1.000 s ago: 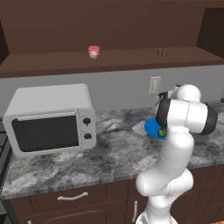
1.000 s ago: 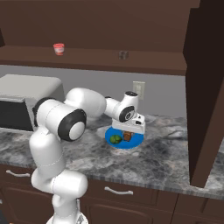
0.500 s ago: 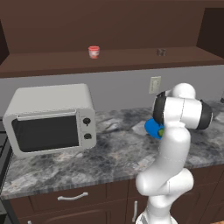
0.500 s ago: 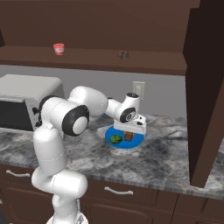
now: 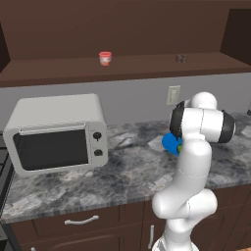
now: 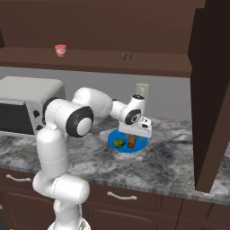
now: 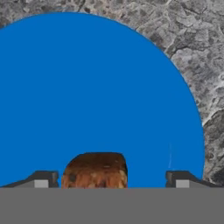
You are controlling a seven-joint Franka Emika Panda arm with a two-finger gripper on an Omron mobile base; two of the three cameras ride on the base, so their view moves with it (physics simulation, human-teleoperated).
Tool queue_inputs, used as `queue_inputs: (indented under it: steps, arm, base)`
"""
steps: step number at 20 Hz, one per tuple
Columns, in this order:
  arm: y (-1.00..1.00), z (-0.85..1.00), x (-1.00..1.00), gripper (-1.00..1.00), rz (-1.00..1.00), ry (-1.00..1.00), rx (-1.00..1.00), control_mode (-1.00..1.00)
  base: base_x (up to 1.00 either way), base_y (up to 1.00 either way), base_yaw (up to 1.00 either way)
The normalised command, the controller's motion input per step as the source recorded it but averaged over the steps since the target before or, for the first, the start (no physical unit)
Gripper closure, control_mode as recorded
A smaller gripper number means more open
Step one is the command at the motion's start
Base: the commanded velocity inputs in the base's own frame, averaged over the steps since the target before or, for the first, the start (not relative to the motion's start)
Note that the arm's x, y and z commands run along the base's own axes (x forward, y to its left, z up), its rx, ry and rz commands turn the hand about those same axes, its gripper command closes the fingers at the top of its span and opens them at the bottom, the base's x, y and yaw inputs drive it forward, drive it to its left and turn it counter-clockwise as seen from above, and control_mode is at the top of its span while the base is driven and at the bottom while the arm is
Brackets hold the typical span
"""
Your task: Pick the avocado and bread from the counter and place them on the plate. Then pick the jam from the cabinet and place it next to the plate. Lastly close the cabinet door.
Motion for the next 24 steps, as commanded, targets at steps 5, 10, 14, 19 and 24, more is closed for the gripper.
queue_inputs:
  steps: [5, 10, 14, 19, 24]
  arm:
    - [-0.01, 0.29, -0.03, -1.00, -0.03, 0.03, 0.00, -1.00]
    - [0.01, 0.36, -0.18, -1.00, -0.01, -0.01, -0.01, -1.00]
    - [0.19, 0.42, -0.31, -1.00, 0.00, -0.04, -0.01, -1.00]
    - [0.39, 0.43, -0.36, -1.00, 0.02, -0.05, -0.02, -1.00]
    - [0.45, 0.39, -0.42, -1.00, 0.03, -0.04, -0.05, -1.00]
  base:
    - [0.00, 0.00, 0.00]
    - [0.00, 0.00, 0.00]
    - [0.00, 0.00, 0.00]
    - [0.00, 0.00, 0.00]
    - [0.00, 0.00, 0.00]
